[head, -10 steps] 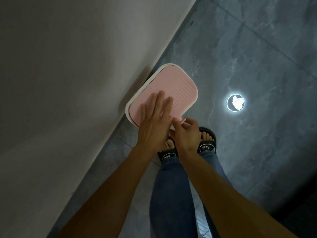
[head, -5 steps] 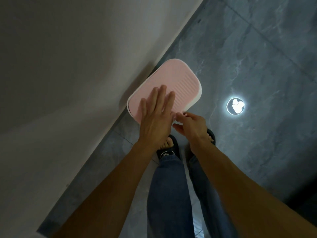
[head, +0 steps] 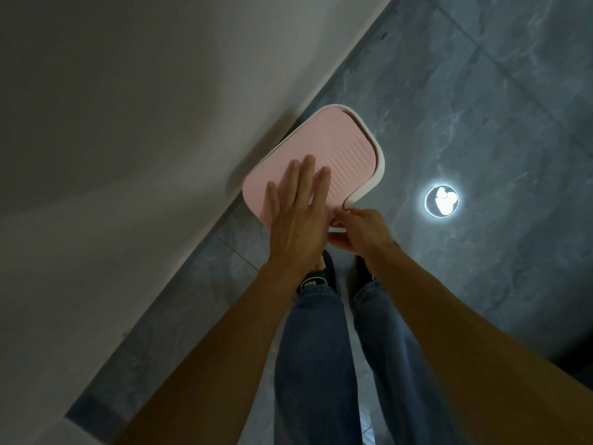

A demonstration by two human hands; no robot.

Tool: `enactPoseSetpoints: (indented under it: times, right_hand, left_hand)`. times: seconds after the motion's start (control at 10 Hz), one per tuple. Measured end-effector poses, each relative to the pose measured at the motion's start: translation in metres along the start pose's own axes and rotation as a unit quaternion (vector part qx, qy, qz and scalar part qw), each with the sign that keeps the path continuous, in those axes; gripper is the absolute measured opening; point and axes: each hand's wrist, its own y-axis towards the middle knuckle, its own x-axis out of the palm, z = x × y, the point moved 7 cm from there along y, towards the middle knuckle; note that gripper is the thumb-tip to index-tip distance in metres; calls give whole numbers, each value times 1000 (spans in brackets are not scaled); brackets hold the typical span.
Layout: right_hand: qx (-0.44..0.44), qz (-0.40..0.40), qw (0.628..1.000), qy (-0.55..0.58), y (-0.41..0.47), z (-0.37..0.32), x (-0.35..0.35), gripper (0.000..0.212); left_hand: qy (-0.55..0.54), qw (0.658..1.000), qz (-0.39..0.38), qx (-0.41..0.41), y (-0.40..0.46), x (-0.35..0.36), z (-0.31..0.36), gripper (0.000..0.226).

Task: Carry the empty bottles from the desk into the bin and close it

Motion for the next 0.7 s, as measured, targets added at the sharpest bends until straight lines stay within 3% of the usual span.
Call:
enactPoseSetpoints:
  times: [0.2, 0.5, 0.6, 0.7]
  right_hand:
    - [-57, 59, 997, -7, 6, 2, -3, 22]
    - [-38, 53, 997, -48, 13, 2, -3, 24]
    - [-45, 57, 985, -159, 3, -6, -10, 43]
    - [-92, 87, 950, -284, -24, -15, -26, 43]
  left_hand:
    - [5, 1000, -5, 5, 5, 8, 2, 81]
    - [5, 1000, -23, -2, 4, 10, 3, 84]
    - [-26, 999, -34, -3, -1, -3, 3, 75]
    - [-97, 994, -47, -29, -21, -24, 0, 60]
